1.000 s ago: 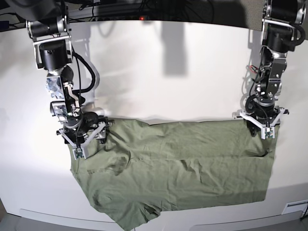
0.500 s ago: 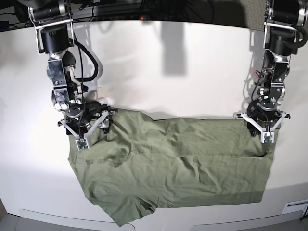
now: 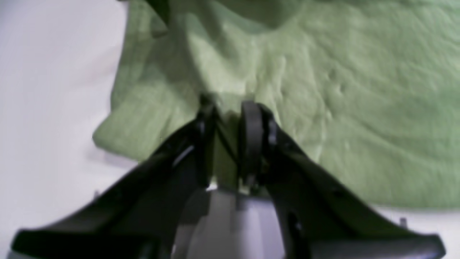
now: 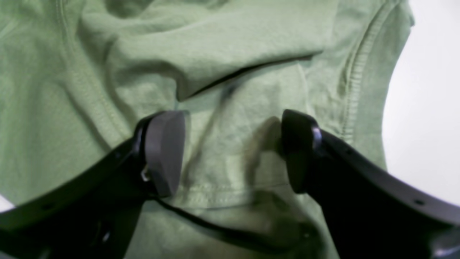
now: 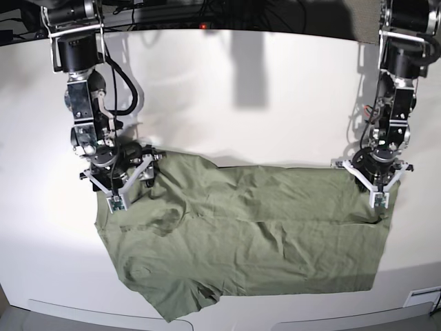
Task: Fold the T-shirt properly
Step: 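Grasp the folded edge with both grippers and drag it back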
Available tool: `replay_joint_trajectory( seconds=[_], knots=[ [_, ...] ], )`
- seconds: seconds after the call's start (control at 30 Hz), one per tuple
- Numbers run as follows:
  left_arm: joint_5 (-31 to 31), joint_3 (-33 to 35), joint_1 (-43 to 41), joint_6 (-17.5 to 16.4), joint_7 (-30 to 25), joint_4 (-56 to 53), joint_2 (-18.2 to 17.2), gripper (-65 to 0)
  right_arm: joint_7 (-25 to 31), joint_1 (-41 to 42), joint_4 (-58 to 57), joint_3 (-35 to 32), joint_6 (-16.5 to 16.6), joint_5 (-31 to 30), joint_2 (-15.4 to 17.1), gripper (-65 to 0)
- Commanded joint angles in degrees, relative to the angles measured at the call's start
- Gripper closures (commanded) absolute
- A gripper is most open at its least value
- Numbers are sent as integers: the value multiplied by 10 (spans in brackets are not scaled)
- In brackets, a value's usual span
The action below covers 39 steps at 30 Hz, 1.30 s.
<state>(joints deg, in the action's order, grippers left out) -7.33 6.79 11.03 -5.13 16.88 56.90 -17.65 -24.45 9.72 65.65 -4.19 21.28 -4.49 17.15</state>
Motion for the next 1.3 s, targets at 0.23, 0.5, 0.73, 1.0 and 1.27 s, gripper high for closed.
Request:
replay_joint_trajectory(
  seconds=[0.23,0.5,0.73,1.0,1.27],
  knots=[
    [2,3,-45,-37,166,64,-14,-124,-63,-36,54,2,0,8,11,-416],
    [2,3,-76,-38,212,64,-14,-124,-77,-100,86,2,16,-33,30,-416],
    [2,3,-131,-59,262,65,-16,-124,-80,-155,118,2,24,-32,59,-416],
    [2,3,-201,-59,266,67,-25,-124,-86,-223,178,2,23,-32,86,-416],
    [-3,3,-300,-59,281,167,-25,-124,-95,-251,193,2,23,-33,95,-416]
  ],
)
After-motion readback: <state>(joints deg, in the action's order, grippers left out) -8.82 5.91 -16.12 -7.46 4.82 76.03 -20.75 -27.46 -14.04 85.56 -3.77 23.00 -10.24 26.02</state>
